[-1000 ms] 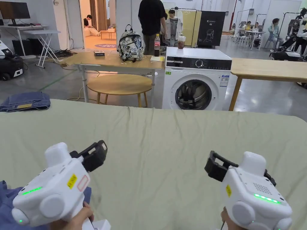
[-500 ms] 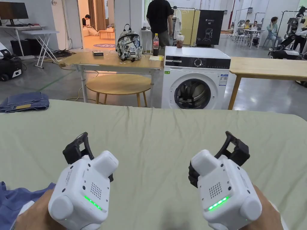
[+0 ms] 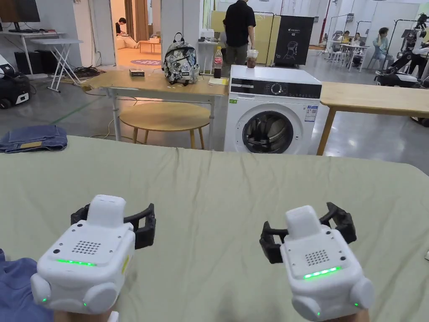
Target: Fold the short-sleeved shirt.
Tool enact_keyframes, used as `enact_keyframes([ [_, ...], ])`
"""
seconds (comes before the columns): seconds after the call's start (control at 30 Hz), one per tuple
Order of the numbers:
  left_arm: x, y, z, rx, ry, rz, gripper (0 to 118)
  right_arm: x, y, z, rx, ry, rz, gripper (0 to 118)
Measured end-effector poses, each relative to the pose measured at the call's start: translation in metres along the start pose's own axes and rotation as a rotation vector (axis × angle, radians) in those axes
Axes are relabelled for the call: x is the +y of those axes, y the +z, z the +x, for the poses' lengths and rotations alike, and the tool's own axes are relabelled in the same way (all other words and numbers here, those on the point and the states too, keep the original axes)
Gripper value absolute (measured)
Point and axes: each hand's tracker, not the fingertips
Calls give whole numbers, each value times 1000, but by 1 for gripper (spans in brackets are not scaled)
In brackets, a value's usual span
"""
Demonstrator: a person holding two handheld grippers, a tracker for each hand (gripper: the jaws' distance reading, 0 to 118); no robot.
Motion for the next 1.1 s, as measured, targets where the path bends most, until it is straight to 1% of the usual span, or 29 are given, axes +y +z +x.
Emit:
enact_keyframes([
  [0.03, -7, -8, -6, 4, 34, 9, 86, 0, -1, 5, 6, -90, -9, 118],
  [0.1, -9, -12, -8, 33, 56, 15, 86, -2, -1, 11, -38, -216, -23, 118],
  [0.17, -11, -11, -4, 44, 68, 26, 86, -6, -3, 14, -60, -292, -19, 118],
  [0.23, -10, -11, -6, 43, 92, 46, 87, -6, -2, 16, -71, -328, -11, 118],
  [0.33, -8, -6, -2, 41, 111, 63, 87, -8, 2, 13, -68, -321, 10, 118],
  [0.4, -7, -7, -2, 50, 110, 73, 86, -9, 4, 9, -81, -295, 24, 118],
  [0.5, -5, -5, 4, 84, 83, 75, 86, -7, 5, 8, -69, -283, 24, 118],
  [0.67, -3, -4, 8, 64, -2, 73, 86, -6, 10, 3, -71, -267, 35, 117],
  [0.7, -3, -3, 11, 54, -28, 69, 85, -6, 11, 2, -71, -262, 38, 114],
  [0.73, -3, -3, 13, 58, -55, 71, 80, -6, 11, 2, -71, -258, 40, 106],
  [0.77, -3, -3, 17, 64, -91, 72, 63, -6, 11, 1, -64, -253, 30, 100],
  [0.8, -3, -3, 20, 66, -123, 65, 44, -6, 11, 0, -58, -254, 21, 96],
  [0.83, -2, -3, 23, 74, -139, 57, 25, -6, 11, -2, -57, -253, 14, 89],
  [0.87, -2, -4, 25, 84, -147, 54, 11, -8, 12, -4, -60, -251, 14, 68],
  [0.9, -2, -3, 26, 78, -142, 46, 11, -8, 13, -6, -71, -242, 14, 47],
  [0.93, -2, -3, 26, 54, -124, 33, 8, -9, 13, -8, -80, -238, 14, 21],
  [0.97, -1, -4, 26, 25, -107, 25, 1, -10, 13, -8, -84, -240, 12, 0],
  [1.03, -3, -4, 31, 68, -131, 29, 0, -10, 13, -7, -81, -245, 2, 0],
  [1.1, -3, -5, 30, 56, -128, 20, 0, -10, 12, -8, -81, -243, -13, 0],
])
